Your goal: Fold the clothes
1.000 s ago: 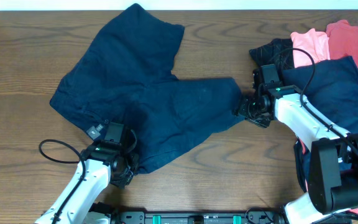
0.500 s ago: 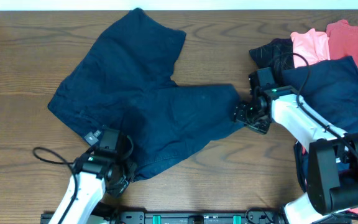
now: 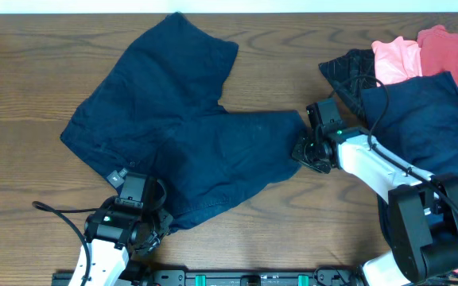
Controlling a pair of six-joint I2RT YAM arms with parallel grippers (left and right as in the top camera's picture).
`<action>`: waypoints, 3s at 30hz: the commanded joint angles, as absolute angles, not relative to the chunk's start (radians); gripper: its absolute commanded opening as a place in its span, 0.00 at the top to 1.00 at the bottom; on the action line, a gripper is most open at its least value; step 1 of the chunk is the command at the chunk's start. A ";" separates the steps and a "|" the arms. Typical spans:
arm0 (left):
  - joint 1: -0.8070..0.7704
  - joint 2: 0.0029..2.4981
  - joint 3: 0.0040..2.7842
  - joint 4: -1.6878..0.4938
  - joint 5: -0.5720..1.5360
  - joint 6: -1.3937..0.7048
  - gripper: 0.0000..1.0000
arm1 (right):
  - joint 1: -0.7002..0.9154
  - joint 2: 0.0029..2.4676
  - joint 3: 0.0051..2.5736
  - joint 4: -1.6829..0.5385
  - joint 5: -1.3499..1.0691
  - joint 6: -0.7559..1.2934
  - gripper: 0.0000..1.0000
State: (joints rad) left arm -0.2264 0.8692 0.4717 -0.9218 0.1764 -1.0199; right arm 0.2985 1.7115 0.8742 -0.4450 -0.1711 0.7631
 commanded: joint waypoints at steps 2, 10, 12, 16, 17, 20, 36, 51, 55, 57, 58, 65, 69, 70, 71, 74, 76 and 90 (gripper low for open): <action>-0.231 0.865 0.490 -0.902 0.164 -0.959 0.94 | 0.302 1.719 0.833 -0.410 -0.124 0.780 0.99; -0.231 0.865 0.640 -0.900 0.163 -0.762 0.94 | 0.189 1.554 0.979 -0.587 -0.132 0.628 0.99; -0.231 0.865 0.693 -0.907 0.163 -0.732 0.94 | 0.139 1.477 1.027 -0.649 -0.119 0.610 0.99; -0.237 0.865 0.786 -0.950 0.165 -0.714 0.94 | 0.045 1.338 1.097 -0.764 -0.104 0.561 0.99; -0.244 0.865 0.806 -0.967 0.165 -0.714 0.94 | 0.021 1.306 1.110 -0.796 -0.103 0.548 0.99; -0.279 0.859 0.849 -1.005 0.193 -0.714 0.94 | -0.048 1.222 1.132 -0.887 -0.103 0.516 0.99; -0.403 0.772 0.973 -1.074 0.079 -0.815 0.94 | -0.126 1.061 1.269 -0.978 -0.115 0.283 0.99; -0.402 1.039 0.972 -0.865 -0.158 -1.224 0.94 | 0.119 1.449 1.270 -0.577 -0.170 0.132 0.99; -0.402 1.122 0.972 -0.861 -0.267 -1.329 0.94 | 0.159 1.543 1.270 -0.441 -0.170 0.133 0.99; -0.402 1.161 0.972 -0.844 -0.310 -1.353 0.94 | 0.174 1.592 1.270 -0.364 -0.170 0.133 0.99; -0.402 1.182 0.972 -0.825 -0.324 -1.353 0.94 | 0.183 1.622 1.270 -0.318 -0.170 0.133 0.99; -0.330 1.310 0.972 -0.733 -0.335 -1.375 0.93 | 0.232 1.788 1.270 -0.112 -0.170 0.133 0.98; -0.274 1.379 0.972 -0.680 -0.334 -1.375 0.88 | 0.255 1.875 1.270 -0.015 -0.170 0.134 0.92; -0.264 1.395 0.972 -0.665 -0.334 -1.375 0.84 | 0.259 1.893 1.270 0.003 -0.170 0.134 0.88; -0.253 1.412 0.972 -0.645 -0.334 -1.374 0.75 | 0.264 1.910 1.270 0.020 -0.170 0.134 0.81; -0.226 1.438 0.972 -0.607 -0.330 -1.373 0.40 | 0.270 1.938 1.270 0.036 -0.170 0.134 0.38; -0.205 1.435 0.972 -0.607 -0.322 -1.346 0.35 | 0.270 1.940 1.270 0.026 -0.170 0.133 0.31; -0.134 1.425 0.910 -0.797 -0.190 -1.223 0.03 | 0.267 1.985 1.259 -0.395 -0.075 0.133 0.51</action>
State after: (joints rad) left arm -0.1375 1.4315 0.9489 -0.7891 -0.2222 -1.2427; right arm 0.2611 1.9438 1.2552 -0.3614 -0.1356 0.1383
